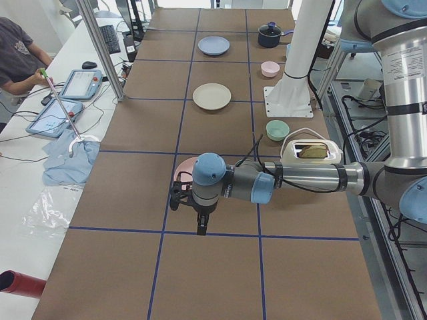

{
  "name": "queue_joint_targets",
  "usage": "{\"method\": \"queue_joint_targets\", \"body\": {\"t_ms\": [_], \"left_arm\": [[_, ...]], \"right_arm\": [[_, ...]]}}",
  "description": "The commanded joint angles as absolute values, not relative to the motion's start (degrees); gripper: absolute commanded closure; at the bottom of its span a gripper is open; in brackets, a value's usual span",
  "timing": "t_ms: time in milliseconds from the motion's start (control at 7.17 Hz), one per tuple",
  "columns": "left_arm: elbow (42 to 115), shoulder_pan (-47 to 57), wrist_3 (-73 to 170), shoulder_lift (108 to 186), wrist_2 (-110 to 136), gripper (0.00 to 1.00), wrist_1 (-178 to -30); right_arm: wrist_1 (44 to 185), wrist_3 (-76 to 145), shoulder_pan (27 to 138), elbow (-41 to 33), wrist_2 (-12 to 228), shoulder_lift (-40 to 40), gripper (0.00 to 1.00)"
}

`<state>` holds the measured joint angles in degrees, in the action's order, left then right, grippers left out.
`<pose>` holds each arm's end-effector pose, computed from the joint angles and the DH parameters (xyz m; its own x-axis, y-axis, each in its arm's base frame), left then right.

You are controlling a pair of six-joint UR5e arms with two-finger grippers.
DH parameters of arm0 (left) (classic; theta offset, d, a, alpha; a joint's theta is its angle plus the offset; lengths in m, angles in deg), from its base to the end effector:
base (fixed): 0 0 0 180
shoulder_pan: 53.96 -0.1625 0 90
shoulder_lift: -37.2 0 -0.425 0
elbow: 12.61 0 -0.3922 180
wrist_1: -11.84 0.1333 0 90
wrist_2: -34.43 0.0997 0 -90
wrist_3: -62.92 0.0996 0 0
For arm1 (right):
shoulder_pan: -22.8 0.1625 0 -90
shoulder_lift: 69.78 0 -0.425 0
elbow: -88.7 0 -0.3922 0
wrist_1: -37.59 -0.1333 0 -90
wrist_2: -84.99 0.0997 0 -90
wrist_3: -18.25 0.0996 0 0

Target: Stack three plates with pink and blue

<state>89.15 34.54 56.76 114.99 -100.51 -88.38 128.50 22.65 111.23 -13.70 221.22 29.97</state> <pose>-0.0521 -0.4140 0.6335 0.7032 0.0318 -0.7103 0.0499 0.9943 0.0940 0.0498 -0.4231 0.6291 0.6910 0.0359 0.7220 -0.0257 0.9994 -0.0251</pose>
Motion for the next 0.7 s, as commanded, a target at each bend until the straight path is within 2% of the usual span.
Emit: {"method": "queue_joint_targets", "body": {"t_ms": [0,419,558], "left_arm": [[88.90,34.63,56.94,114.90,-100.48,0.00,-88.71],[91.79,34.37,56.50,116.64,-101.10,0.00,-89.23],[90.67,33.58,56.33,119.44,-101.18,0.00,-89.24]], "right_arm": [[128.47,22.47,111.30,-13.78,221.13,29.89,0.00],[128.39,22.65,111.22,-13.87,221.04,29.89,0.00],[128.47,22.65,111.22,-13.78,220.96,29.71,0.00]]}}
